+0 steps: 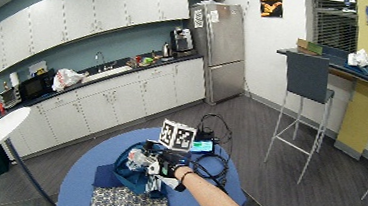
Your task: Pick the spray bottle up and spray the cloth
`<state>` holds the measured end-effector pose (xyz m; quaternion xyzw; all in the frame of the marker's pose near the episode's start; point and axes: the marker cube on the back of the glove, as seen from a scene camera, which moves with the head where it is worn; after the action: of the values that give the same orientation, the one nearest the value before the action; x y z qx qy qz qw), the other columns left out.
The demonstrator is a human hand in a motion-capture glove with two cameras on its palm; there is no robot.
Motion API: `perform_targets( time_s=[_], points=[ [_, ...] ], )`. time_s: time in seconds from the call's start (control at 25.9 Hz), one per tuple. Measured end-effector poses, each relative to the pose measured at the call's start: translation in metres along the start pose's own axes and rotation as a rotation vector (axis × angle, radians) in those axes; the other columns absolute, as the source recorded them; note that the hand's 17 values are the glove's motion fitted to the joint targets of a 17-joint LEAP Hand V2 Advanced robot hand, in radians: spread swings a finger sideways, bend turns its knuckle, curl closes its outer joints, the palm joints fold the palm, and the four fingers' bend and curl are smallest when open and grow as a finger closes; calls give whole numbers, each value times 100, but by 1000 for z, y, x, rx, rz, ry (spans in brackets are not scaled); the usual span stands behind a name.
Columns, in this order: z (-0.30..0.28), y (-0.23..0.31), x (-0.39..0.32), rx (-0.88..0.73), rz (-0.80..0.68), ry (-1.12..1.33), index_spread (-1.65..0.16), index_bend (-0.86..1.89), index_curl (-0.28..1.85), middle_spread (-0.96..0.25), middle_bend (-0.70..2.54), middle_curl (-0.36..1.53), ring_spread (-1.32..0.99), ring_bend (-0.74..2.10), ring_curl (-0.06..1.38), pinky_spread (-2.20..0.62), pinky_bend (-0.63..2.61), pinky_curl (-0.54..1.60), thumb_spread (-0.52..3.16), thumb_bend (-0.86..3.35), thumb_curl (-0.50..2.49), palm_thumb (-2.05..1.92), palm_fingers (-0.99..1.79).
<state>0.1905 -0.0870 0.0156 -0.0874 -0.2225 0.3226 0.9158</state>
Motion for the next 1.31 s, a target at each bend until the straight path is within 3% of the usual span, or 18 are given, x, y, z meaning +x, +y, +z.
perform_targets(
  time_s=[0.73,1.08,1.31],
  points=[
    [-13,12,4,40,-16,-56,-22,10,26,-11,48,47,-9,68,42,-10,60,35,66,-3,61,101,121],
    [24,18,-83,70,-455,-541,-23,13,27,-9,43,46,-8,65,41,-8,58,35,70,-3,61,98,111],
    [74,11,-153,42,-572,-673,-25,17,31,-9,39,45,-9,54,39,-4,46,32,82,-3,59,95,103]
  ],
)
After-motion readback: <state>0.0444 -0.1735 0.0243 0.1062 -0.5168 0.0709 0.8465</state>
